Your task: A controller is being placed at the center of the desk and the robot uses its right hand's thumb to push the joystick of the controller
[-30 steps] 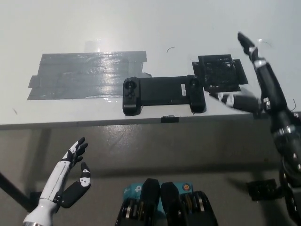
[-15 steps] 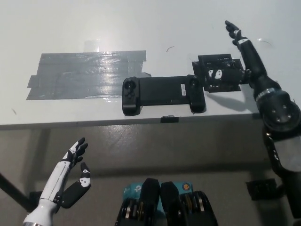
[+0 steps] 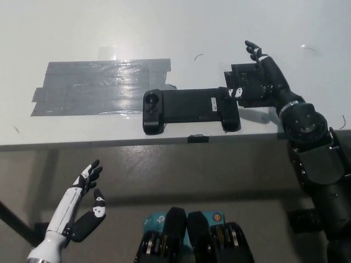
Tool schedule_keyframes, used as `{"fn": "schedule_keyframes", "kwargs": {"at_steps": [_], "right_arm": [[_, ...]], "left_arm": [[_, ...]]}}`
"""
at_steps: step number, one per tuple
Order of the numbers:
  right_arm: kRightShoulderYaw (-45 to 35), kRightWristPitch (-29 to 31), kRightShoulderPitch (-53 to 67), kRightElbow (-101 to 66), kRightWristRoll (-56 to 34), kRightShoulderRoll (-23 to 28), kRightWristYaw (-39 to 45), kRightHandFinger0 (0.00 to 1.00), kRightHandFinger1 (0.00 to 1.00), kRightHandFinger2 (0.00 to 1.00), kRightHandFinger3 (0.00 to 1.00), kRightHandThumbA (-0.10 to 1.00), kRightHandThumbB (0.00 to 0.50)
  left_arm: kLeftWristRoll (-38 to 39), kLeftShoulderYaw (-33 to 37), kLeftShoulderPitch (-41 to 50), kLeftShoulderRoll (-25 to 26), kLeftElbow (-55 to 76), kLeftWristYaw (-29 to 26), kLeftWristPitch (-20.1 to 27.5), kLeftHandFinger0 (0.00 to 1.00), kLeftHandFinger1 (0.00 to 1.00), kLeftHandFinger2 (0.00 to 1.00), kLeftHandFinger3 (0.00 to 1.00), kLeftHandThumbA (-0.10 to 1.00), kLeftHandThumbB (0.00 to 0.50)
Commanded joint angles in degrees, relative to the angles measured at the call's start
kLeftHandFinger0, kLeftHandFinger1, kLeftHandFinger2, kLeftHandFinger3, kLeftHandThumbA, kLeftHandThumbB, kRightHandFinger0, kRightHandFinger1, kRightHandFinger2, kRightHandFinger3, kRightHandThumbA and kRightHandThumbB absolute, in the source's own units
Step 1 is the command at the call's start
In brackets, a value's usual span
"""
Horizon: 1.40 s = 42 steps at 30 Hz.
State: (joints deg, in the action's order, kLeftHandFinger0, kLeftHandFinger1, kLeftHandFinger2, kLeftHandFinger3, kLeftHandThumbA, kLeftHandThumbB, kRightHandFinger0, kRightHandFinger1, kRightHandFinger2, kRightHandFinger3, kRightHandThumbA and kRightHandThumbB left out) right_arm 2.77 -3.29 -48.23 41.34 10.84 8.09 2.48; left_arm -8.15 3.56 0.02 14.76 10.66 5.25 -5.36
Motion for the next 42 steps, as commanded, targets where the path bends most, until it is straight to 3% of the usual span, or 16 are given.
{"fn": "schedule_keyframes", "kwargs": {"at_steps": [1, 11, 13, 23, 30, 38, 42], "right_arm": [[0.1, 2.0, -4.7, 0.6, -0.2, -0.3, -1.6, 1.0, 1.0, 1.0, 1.0, 0.96, 0.377], [0.2, 3.8, -6.4, 6.5, -0.2, -0.2, -2.3, 1.0, 1.0, 1.0, 1.0, 0.97, 0.364], [0.4, 3.7, -6.4, 6.6, -0.1, -0.2, -2.4, 1.0, 1.0, 1.0, 1.0, 0.97, 0.343], [0.3, 4.2, -7.1, 8.4, -0.7, -0.6, -2.2, 1.0, 1.0, 1.0, 1.0, 0.99, 0.359], [0.3, 5.4, -7.9, 11.2, -0.8, -0.9, -2.6, 1.0, 1.0, 1.0, 1.0, 0.99, 0.341], [0.4, 7.0, -9.1, 14.9, -0.6, -1.0, -3.4, 1.0, 1.0, 1.0, 1.0, 1.0, 0.39], [0.3, 7.5, -9.5, 16.3, -0.6, -1.0, -3.6, 1.0, 1.0, 1.0, 1.0, 1.0, 0.386]], "left_arm": [[-0.4, -0.1, -0.9, 0.5, 1.5, 0.8, 0.4, 1.0, 1.0, 1.0, 1.0, -0.03, 0.09], [-0.3, -0.3, -1.4, 0.6, 1.4, 0.7, 0.3, 1.0, 1.0, 1.0, 1.0, -0.02, 0.095], [-0.3, -0.3, -1.4, 0.7, 1.4, 0.8, 0.4, 1.0, 1.0, 1.0, 1.0, -0.02, 0.093], [-0.5, -0.2, -1.7, 0.6, 1.6, 0.8, 0.2, 1.0, 1.0, 1.0, 1.0, -0.02, 0.092], [-0.5, -0.3, -1.8, 0.6, 1.1, 0.5, 1.0, 1.0, 1.0, 1.0, 1.0, -0.02, 0.091], [-0.3, -0.4, -2.1, 0.7, 1.3, 0.7, 0.8, 1.0, 1.0, 1.0, 1.0, -0.02, 0.088], [-0.7, -0.3, -2.1, 0.7, 1.7, 0.6, 0.2, 1.0, 1.0, 1.0, 1.0, -0.01, 0.088]]}}
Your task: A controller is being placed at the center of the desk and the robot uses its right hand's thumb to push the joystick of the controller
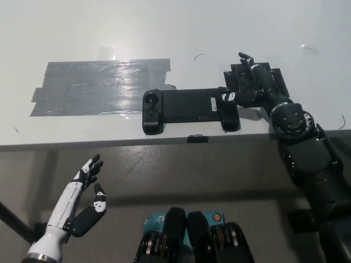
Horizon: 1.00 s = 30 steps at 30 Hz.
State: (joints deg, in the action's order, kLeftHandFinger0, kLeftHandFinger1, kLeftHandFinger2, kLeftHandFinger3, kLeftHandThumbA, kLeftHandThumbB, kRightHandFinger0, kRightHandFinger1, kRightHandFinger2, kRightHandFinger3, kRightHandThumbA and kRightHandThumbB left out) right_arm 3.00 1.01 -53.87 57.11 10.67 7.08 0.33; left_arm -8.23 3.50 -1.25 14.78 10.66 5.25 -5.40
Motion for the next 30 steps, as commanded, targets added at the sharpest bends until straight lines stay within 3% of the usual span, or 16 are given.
{"fn": "schedule_keyframes", "kwargs": {"at_steps": [1, 12, 14, 15, 17, 18, 20, 30], "right_arm": [[0.1, 3.6, -4.1, 1.2, -0.5, 0.1, -1.6, 1.0, 1.0, 1.0, 1.0, 1.0, 0.393], [0.0, 5.3, -5.6, 5.1, -0.7, -0.1, -2.2, 1.0, 1.0, 1.0, 1.0, 1.0, 0.402], [-0.1, 5.3, -5.7, 5.5, -0.9, -0.1, -2.1, 1.0, 1.0, 1.0, 1.0, 0.98, 0.347], [-0.4, 5.2, -5.8, 5.7, -1.1, -0.2, -2.3, 1.0, 1.0, 1.0, 1.0, 0.87, 0.259], [-0.9, 5.9, -5.8, 6.1, -1.7, -0.3, -2.6, 1.0, 1.0, 1.0, 1.0, 0.51, 0.058], [-1.5, 6.4, -5.8, 6.3, -2.4, -0.3, -2.3, 1.0, 1.0, 1.0, 1.0, 0.38, 0.003], [-1.9, 7.6, -6.1, 7.6, -2.9, -0.2, -2.0, 1.0, 1.0, 1.0, 1.0, 0.24, 0.0], [-1.4, 8.6, -7.1, 8.7, -2.2, 0.1, -2.9, 1.0, 1.0, 1.0, 1.0, 0.25, 0.0]], "left_arm": [[-0.5, -0.3, -0.9, 0.6, 1.7, 0.6, 0.3, 1.0, 1.0, 1.0, 1.0, -0.01, 0.088], [-0.2, -0.5, -1.3, 0.7, 1.8, 0.7, 0.0, 1.0, 1.0, 1.0, 1.0, -0.02, 0.086], [-0.3, -0.5, -1.3, 0.8, 1.8, 0.7, 0.1, 1.0, 1.0, 1.0, 1.0, -0.02, 0.086], [-0.6, -0.4, -1.4, 1.0, 1.7, 0.7, 0.3, 1.0, 1.0, 1.0, 1.0, -0.02, 0.084], [-0.4, -0.5, -1.5, 1.0, 1.7, 0.7, 0.4, 1.0, 1.0, 1.0, 1.0, -0.02, 0.084], [-0.2, -0.6, -1.6, 1.0, 1.7, 0.7, 0.5, 1.0, 1.0, 1.0, 1.0, -0.02, 0.084], [-0.4, -0.6, -1.6, 0.9, 1.7, 0.6, 0.4, 1.0, 1.0, 1.0, 1.0, -0.02, 0.087], [-0.8, -0.6, -2.1, 1.1, 1.2, 0.6, 0.8, 1.0, 1.0, 1.0, 1.0, 0.0, 0.08]]}}
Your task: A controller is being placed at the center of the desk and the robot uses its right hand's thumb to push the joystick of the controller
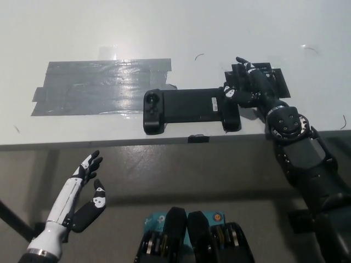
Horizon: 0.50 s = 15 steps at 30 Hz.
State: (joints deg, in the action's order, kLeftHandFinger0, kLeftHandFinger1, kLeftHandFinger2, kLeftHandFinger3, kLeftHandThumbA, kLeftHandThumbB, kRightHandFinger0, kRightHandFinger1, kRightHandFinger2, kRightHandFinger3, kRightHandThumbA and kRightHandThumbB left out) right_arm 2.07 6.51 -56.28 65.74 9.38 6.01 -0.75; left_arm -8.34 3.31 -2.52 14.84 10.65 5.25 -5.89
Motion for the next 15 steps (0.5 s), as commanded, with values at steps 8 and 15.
{"fn": "schedule_keyframes", "kwargs": {"at_steps": [8, 15], "right_arm": [[-0.7, 3.2, -5.0, -0.1, -1.2, 1.6, -1.6, 1.0, 1.0, 1.0, 1.0, 0.29, 0.0], [-0.3, 2.4, -4.9, -2.0, -0.4, 2.1, -2.2, 1.0, 1.0, 1.0, 1.0, 0.32, 0.0]], "left_arm": [[-0.4, -0.5, -1.1, 1.1, 1.3, 0.8, 1.0, 1.0, 1.0, 1.0, 1.0, 0.0, 0.077], [-0.3, -0.5, -1.3, 1.1, 1.7, 0.8, 0.6, 1.0, 1.0, 1.0, 1.0, -0.02, 0.074]]}}
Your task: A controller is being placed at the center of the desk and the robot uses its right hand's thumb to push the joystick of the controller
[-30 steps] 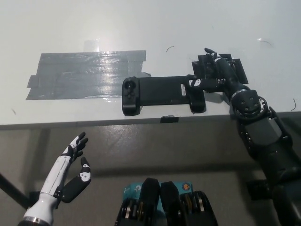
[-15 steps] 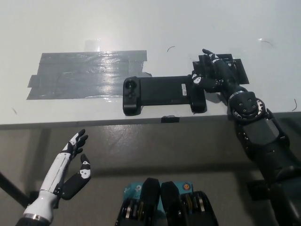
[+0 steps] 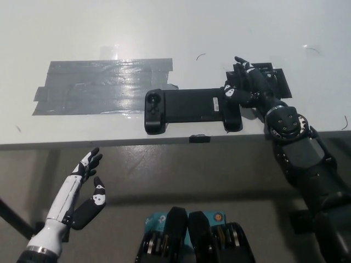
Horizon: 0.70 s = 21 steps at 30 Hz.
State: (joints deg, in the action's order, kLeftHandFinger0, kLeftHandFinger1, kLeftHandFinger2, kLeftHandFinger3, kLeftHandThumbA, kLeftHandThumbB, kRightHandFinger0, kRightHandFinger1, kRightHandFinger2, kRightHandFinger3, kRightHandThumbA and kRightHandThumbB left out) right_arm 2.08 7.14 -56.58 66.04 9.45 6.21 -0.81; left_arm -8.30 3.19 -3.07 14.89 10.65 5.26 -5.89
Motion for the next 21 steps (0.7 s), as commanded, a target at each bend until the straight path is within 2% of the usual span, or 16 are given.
{"fn": "schedule_keyframes", "kwargs": {"at_steps": [1, 2, 3, 4, 5, 6, 7, 10, 14, 21], "right_arm": [[-0.7, 2.4, -4.7, -2.3, -1.0, 1.9, -1.9, 1.0, 1.0, 1.0, 1.0, 0.4, 0.013], [-1.2, 2.5, -4.8, -2.6, -1.6, 1.9, -1.4, 1.0, 1.0, 1.0, 1.0, 0.52, 0.019], [-1.4, 2.8, -4.9, -3.4, -1.9, 1.9, -1.0, 1.0, 1.0, 1.0, 1.0, 0.75, 0.116], [-1.7, 2.7, -4.8, -4.9, -2.4, 1.8, -0.5, 1.0, 1.0, 1.0, 1.0, 0.87, 0.226], [-1.9, 2.6, -4.7, -5.5, -2.5, 1.8, -0.4, 1.0, 1.0, 1.0, 1.0, 0.94, 0.242], [-2.1, 2.0, -4.0, -9.3, -2.8, 1.7, 0.2, 1.0, 1.0, 1.0, 1.0, 1.0, 0.355], [-2.5, 0.8, -2.9, -14.6, -3.6, 1.6, 1.3, 1.0, 1.0, 1.0, 1.0, 1.0, 0.436], [-1.3, -1.9, -1.2, -24.5, -3.0, 1.8, 3.1, 1.0, 1.0, 1.0, 1.0, 1.0, 0.499], [-0.5, -1.8, 0.6, -33.2, -4.1, 2.0, 5.8, 1.0, 1.0, 1.0, 1.0, 1.0, 0.5], [-0.9, -8.4, 3.9, -50.7, -7.9, 1.8, 9.1, 1.0, 1.0, 1.0, 1.0, 1.0, 0.5]], "left_arm": [[-0.6, -0.4, -0.8, 1.1, 1.7, 0.8, 0.5, 1.0, 1.0, 1.0, 1.0, -0.02, 0.074], [-0.6, -0.3, -0.8, 1.1, 1.5, 0.7, 1.0, 1.0, 1.0, 1.0, 1.0, -0.02, 0.074], [-0.6, -0.3, -0.9, 1.1, 1.6, 0.8, 0.8, 1.0, 1.0, 1.0, 1.0, -0.02, 0.073], [-0.7, -0.3, -0.9, 1.1, 1.6, 0.7, 0.7, 1.0, 1.0, 1.0, 1.0, -0.02, 0.073], [-0.8, -0.3, -0.9, 1.2, 1.7, 0.8, 0.7, 1.0, 1.0, 1.0, 1.0, -0.02, 0.072], [-0.5, -0.4, -0.9, 1.1, 1.3, 0.7, 1.3, 1.0, 1.0, 1.0, 1.0, -0.02, 0.072], [-0.8, -0.3, -1.0, 1.1, 1.4, 0.6, 1.0, 1.0, 1.0, 1.0, 1.0, -0.01, 0.072], [-0.8, -0.4, -0.9, 1.1, 1.9, 0.7, 0.1, 1.0, 1.0, 1.0, 1.0, -0.01, 0.073], [-0.9, -0.2, -0.8, 1.1, 1.5, 0.7, 0.4, 1.0, 1.0, 1.0, 1.0, -0.02, 0.076], [-0.8, -0.2, -1.2, 1.3, 1.4, 0.9, 0.5, 1.0, 1.0, 1.0, 1.0, -0.01, 0.083]]}}
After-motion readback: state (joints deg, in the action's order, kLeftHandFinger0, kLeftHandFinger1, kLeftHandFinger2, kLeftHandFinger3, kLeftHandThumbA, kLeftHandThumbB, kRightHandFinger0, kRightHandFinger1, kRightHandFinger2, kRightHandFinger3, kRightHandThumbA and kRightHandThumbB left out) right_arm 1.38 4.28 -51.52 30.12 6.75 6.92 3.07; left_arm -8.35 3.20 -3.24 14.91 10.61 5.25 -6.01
